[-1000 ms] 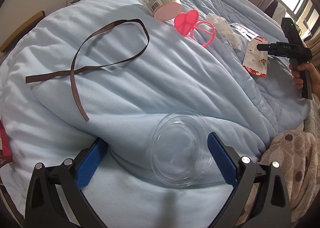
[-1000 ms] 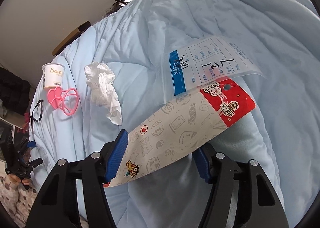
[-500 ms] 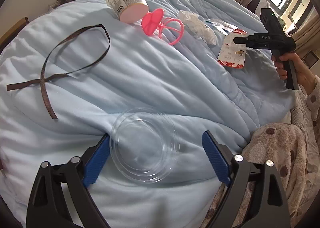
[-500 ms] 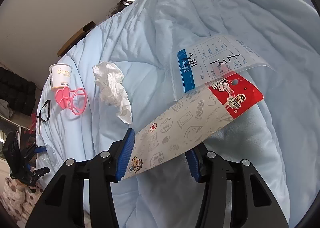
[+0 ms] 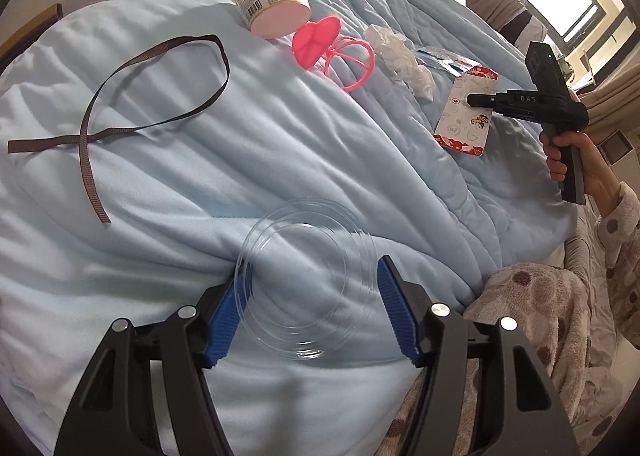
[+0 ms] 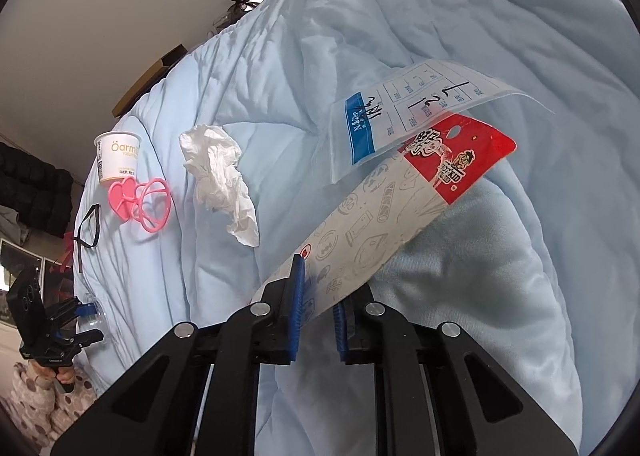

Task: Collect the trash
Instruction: 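Grasp the red-and-white snack wrapper with the right tool while the left tool grasps the clear plastic lid, then lift the wrapper and lid and carry both toward the trash bin, then open both tools over the trash bin, releasing the lid and wrapper, then move both tools back over the bed toward the remaining trash, then grasp the white tissue with the right tool while the left tool grasps the pink heart stand, then carry the tissue and pink stand off the bed to the trash bin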

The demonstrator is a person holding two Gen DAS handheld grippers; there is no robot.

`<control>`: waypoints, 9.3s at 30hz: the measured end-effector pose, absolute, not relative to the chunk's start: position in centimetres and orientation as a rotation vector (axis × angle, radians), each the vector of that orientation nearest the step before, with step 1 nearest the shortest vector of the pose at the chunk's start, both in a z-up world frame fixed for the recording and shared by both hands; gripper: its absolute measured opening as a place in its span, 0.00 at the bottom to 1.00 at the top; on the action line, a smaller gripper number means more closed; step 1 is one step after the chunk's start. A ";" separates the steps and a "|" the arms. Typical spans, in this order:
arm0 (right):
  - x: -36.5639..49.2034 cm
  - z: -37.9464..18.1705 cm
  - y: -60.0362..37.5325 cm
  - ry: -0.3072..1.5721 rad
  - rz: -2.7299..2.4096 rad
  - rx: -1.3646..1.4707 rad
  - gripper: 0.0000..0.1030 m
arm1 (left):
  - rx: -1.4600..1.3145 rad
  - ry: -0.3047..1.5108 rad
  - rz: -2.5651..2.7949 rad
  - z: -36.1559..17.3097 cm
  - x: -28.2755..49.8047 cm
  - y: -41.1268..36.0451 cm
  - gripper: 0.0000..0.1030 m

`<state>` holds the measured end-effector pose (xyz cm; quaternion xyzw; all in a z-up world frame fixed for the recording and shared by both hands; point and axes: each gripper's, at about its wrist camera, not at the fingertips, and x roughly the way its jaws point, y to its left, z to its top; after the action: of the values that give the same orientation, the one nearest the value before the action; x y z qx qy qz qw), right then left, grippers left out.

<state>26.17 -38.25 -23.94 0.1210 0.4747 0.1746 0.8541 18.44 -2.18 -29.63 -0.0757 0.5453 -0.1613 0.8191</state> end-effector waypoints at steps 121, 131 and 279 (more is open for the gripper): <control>-4.1 -30.9 49.6 0.912 1.371 -1.094 0.35 | -0.310 1.149 0.619 -24.9 -33.7 42.6 0.92; -1.4 -26.9 46.0 0.836 1.295 -1.013 0.78 | -0.291 1.121 0.600 -24.2 -32.2 41.8 0.92; 13.3 -13.7 -11.0 0.774 0.701 -0.171 0.10 | -0.035 0.879 0.090 -12.6 5.4 16.0 0.02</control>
<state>13.35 -11.02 -13.66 -0.0816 0.3692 0.3342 0.8634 5.36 15.96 -12.58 -0.0170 0.4254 0.0434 0.9038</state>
